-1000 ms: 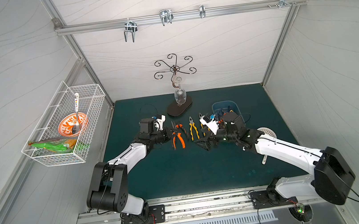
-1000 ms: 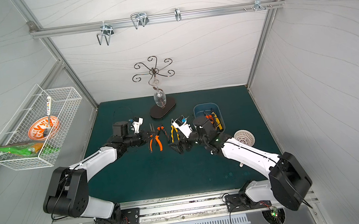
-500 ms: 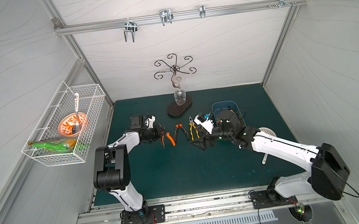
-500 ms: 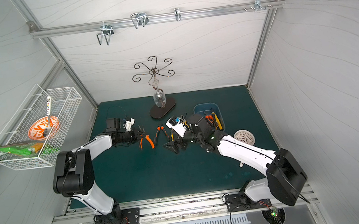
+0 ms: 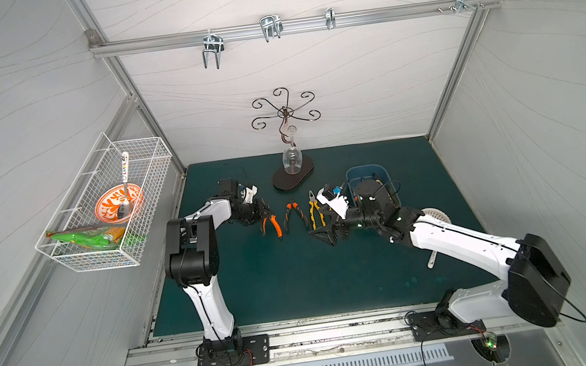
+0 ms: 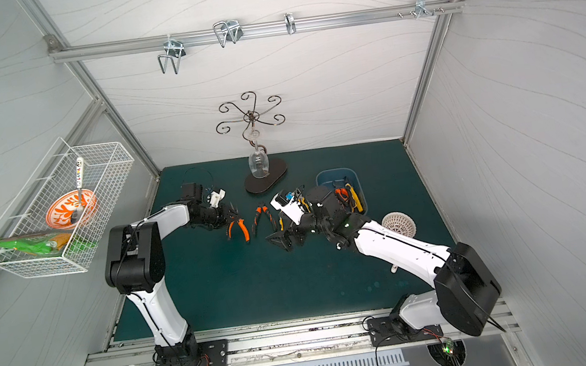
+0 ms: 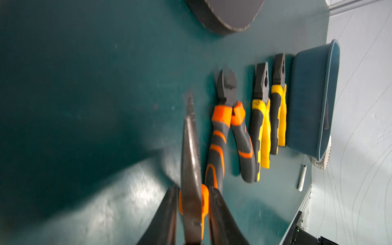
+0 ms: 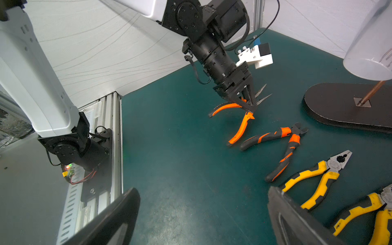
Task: Take the pliers out of the storage box
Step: Place the pliers at the center of the board.
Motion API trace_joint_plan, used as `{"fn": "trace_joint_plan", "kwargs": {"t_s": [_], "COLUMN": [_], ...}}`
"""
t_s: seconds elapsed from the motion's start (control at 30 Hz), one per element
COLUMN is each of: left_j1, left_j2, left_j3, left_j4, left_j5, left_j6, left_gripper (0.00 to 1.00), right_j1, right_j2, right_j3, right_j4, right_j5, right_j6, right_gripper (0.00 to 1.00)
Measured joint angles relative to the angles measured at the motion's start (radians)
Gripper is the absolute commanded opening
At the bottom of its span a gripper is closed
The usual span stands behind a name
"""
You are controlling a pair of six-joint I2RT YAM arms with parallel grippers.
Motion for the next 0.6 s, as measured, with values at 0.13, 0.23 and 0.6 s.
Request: {"fn": "trace_joint_plan", "kwargs": {"t_s": [0.13,0.23,0.6], "left_j1": [0.0,0.0,0.0], "left_j2": [0.065,0.105,0.271], "left_j3": [0.104,0.169,0.357], "left_j4": [-0.05,-0.076,-0.208], "left_j5": [0.0,0.001,0.008], "left_j6": [0.027,0.04,0.04], "left_gripper": [0.0,0.0,0.16], "right_j1": [0.0,0.0,0.0], "right_j2": [0.01,0.016,0.019], "right_j3": [0.0,0.0,0.0], "right_j4": [0.0,-0.003,-0.032], "right_j5": [0.0,0.004,0.058], "right_j6": [-0.001,-0.004,-0.03], "right_gripper": [0.99,0.99,0.99]}}
